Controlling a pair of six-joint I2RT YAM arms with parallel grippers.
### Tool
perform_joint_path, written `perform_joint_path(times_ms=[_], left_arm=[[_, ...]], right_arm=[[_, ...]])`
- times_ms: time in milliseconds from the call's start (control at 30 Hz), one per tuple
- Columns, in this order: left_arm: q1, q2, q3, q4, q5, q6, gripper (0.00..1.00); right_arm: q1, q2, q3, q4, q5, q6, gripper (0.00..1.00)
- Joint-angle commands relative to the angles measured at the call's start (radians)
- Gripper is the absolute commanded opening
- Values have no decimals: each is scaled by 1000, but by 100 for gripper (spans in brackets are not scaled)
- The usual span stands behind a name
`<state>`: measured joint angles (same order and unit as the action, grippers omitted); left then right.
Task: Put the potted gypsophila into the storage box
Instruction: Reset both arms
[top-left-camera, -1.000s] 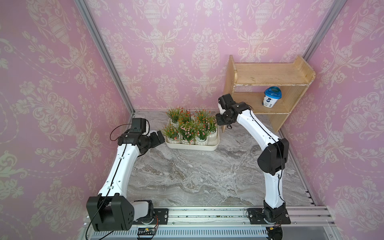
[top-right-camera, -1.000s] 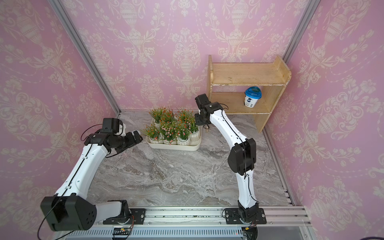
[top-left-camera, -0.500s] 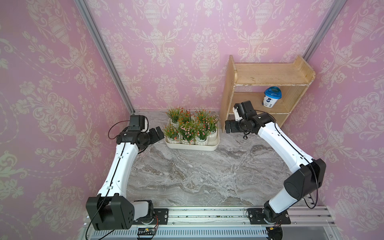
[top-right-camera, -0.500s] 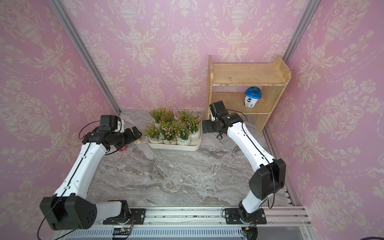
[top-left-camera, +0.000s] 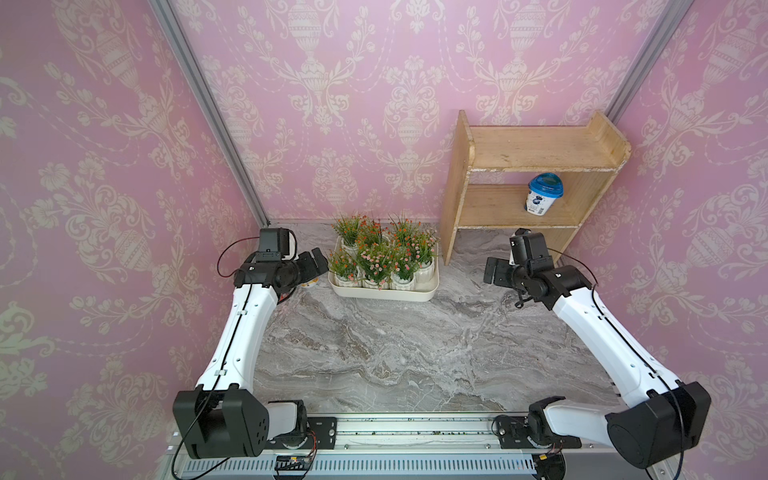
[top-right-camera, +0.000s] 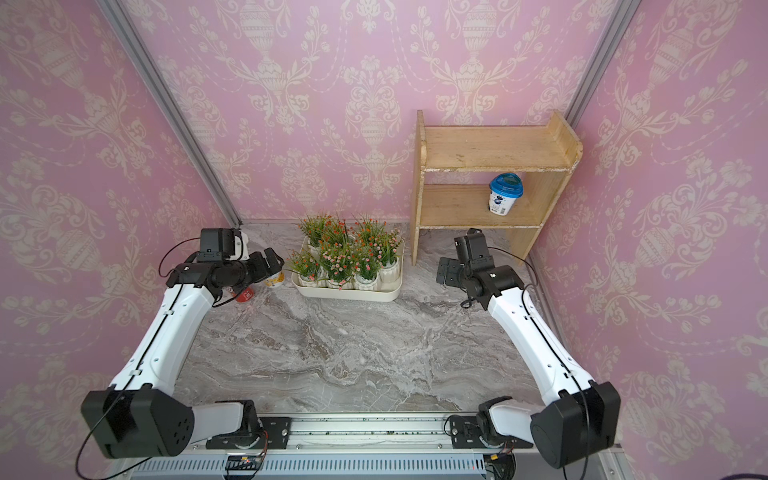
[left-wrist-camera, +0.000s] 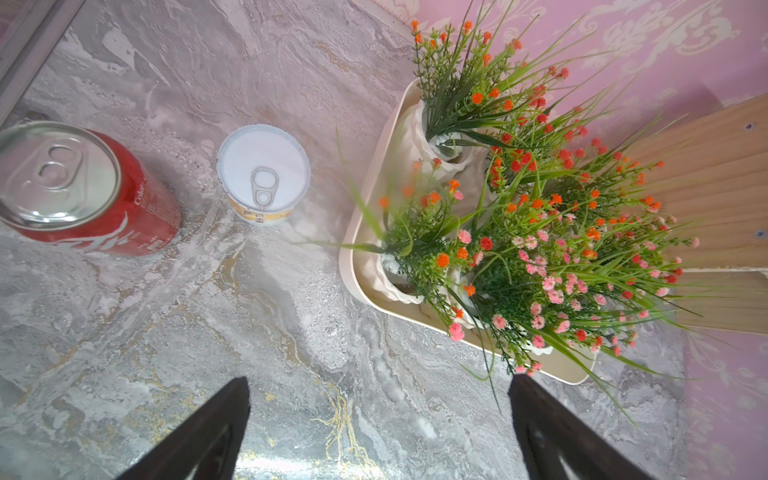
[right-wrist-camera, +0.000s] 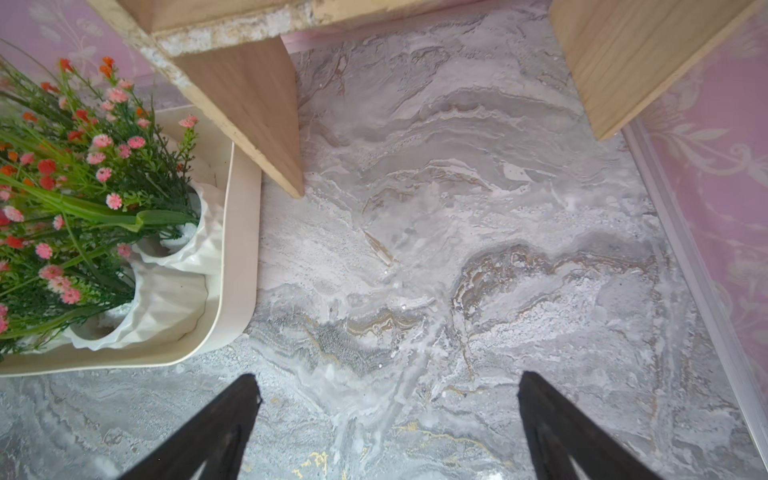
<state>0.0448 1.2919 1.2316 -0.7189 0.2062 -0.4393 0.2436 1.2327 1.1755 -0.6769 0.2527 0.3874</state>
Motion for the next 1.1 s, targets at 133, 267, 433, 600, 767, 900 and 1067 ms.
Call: perform_joint_path(times_ms=[133,267,433,600,767,900,1067], left_arm=[[9,-103,-177,283,-162,221,99],[9,-206,-383,593,-212,331,99],[9,-257,-658,999,-252,321,99],[9,-163,-734,1126,-237,331,99],[9,-53,-820,1321,-264,350,99],[10,28,-860,1436,-278,351,99],[9,113,-886,1547,-285,382,99]], right_arm=[[-3,-104,-72,1,144,14,99],[-4,-206,-153,43,177,13,100],[-7,-284,-204,69,215,22,100],[-12,-298,-212,53,225,10,100],[-14,-308,-215,42,249,3,100],[-15,-311,-222,39,271,2,99],[-15,-323,-236,57,299,-15,100]])
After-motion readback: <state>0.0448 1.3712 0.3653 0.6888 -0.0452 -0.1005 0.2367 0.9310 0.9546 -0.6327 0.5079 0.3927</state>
